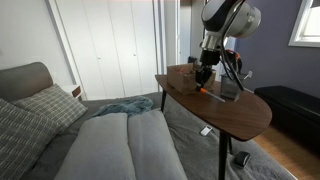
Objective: Remove an orange marker from the box
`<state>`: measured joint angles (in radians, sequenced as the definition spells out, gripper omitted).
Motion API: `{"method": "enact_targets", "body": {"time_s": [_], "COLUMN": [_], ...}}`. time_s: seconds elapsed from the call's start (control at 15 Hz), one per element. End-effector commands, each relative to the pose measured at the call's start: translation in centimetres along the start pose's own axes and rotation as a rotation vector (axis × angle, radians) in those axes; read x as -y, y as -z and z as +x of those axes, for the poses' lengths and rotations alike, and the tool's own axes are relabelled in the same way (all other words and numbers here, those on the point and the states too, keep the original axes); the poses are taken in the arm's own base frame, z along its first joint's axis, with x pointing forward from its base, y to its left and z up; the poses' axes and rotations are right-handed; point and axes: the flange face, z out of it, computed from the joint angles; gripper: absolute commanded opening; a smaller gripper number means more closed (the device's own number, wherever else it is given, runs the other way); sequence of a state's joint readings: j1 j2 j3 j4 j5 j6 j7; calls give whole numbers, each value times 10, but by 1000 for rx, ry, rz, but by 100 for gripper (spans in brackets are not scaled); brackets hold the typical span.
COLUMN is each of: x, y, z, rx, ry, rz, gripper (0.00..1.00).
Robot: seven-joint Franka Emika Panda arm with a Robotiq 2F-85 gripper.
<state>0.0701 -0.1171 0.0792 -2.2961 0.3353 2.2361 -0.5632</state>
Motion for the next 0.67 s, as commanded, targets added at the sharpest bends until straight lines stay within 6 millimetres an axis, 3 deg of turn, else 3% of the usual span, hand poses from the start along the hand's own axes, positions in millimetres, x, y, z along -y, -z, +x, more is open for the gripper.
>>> {"method": "enact_targets", "body": {"time_s": [0.0,0.07,0.13,0.2,0.4,0.6], "x": [10,10,9,9,12,23], "y": [1,0,-1,1,20,56], "z": [-14,-15,-16,-18,-22,-24], "rx": [8,13,14,17,7,-16], "ry": [-70,-75,-84,-90,-80,-36], "rz": [-44,-47,-51,-60,-99,-157], "gripper": [4,13,40,40,60,80]}}
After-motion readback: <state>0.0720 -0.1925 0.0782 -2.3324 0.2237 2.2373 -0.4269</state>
